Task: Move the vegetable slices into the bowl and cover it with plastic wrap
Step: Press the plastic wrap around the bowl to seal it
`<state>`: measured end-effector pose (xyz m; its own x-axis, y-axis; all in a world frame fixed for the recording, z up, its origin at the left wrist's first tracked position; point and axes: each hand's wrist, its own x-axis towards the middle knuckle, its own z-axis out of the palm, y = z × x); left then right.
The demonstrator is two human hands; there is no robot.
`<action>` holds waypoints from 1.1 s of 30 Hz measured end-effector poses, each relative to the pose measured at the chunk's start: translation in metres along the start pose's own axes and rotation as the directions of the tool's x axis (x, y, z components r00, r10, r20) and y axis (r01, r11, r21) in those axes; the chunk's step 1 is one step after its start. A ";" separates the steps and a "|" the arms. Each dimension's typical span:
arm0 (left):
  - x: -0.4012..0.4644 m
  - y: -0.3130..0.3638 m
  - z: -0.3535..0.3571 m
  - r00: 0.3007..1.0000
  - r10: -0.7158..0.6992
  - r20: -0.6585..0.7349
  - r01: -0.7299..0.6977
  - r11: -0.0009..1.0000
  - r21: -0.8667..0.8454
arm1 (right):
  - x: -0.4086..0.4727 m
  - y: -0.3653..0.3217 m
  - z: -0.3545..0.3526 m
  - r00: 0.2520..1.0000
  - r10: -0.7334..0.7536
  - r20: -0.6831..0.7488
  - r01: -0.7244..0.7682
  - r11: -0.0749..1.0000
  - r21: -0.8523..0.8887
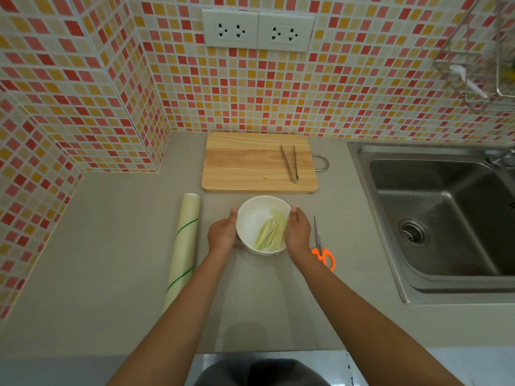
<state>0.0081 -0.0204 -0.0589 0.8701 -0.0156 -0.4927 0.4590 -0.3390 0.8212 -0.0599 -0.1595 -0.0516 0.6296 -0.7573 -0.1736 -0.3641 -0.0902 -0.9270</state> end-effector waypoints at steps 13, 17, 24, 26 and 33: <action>-0.006 -0.002 0.011 0.999 -0.017 -0.034 0.007 0.963 -0.269 | 0.003 0.003 -0.002 0.994 0.106 0.023 -0.108 0.983 0.149; 0.001 0.004 0.008 0.996 -0.014 -0.086 0.000 0.985 -0.172 | 0.002 0.001 -0.001 0.991 0.133 0.031 -0.137 0.975 0.174; -0.001 0.013 0.004 0.958 0.179 -0.225 -0.155 0.981 0.119 | 0.001 -0.002 -0.003 0.984 0.167 0.056 -0.175 0.960 0.217; -0.002 0.014 0.003 0.952 0.187 -0.243 -0.161 0.979 0.122 | 0.003 -0.004 -0.006 0.972 0.207 0.112 -0.229 0.939 0.258; -0.028 0.007 0.006 0.916 0.367 -0.162 -0.394 0.899 -0.191 | 0.010 -0.009 -0.022 0.974 0.103 0.204 -0.176 0.907 0.383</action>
<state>-0.0143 -0.0279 -0.0412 0.9945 0.0141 -0.1035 0.1045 -0.1192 0.9874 -0.0659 -0.1804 -0.0377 0.7153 -0.6146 -0.3326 -0.1783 0.2997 -0.9372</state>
